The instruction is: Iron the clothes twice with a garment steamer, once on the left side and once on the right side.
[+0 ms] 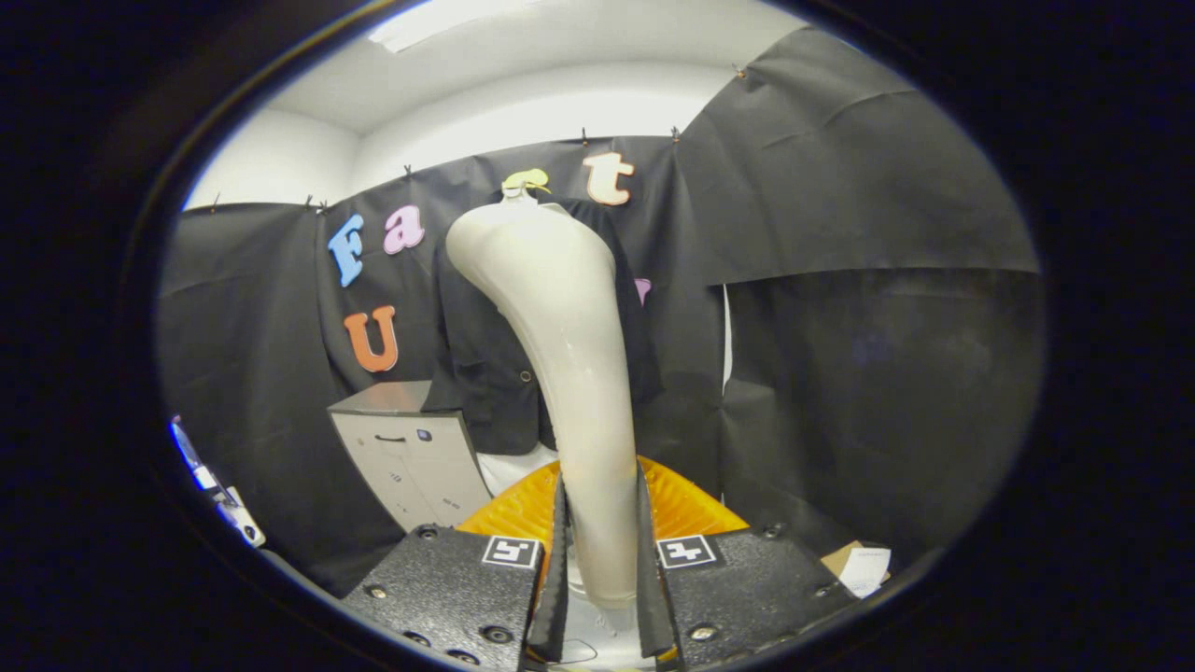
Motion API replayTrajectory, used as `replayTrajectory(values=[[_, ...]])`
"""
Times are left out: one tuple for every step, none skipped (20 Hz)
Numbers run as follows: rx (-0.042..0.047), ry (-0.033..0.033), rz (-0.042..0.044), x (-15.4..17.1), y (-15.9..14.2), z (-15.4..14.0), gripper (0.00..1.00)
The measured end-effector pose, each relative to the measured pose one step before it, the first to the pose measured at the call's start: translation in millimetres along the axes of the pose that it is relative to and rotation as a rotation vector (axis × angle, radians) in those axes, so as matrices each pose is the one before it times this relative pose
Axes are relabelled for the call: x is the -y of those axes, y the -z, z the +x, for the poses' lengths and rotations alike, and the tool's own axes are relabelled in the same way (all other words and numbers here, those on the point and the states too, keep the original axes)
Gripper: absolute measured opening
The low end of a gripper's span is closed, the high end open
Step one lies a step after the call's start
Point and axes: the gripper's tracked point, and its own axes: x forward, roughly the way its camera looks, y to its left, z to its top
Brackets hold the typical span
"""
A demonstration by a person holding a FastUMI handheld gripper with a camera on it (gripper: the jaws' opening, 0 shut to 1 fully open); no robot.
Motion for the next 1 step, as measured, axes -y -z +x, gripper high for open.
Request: replayTrajectory(values=[[0.0065,0.00561,0.00494,-1.53,-2.15,-0.17,0.33]])
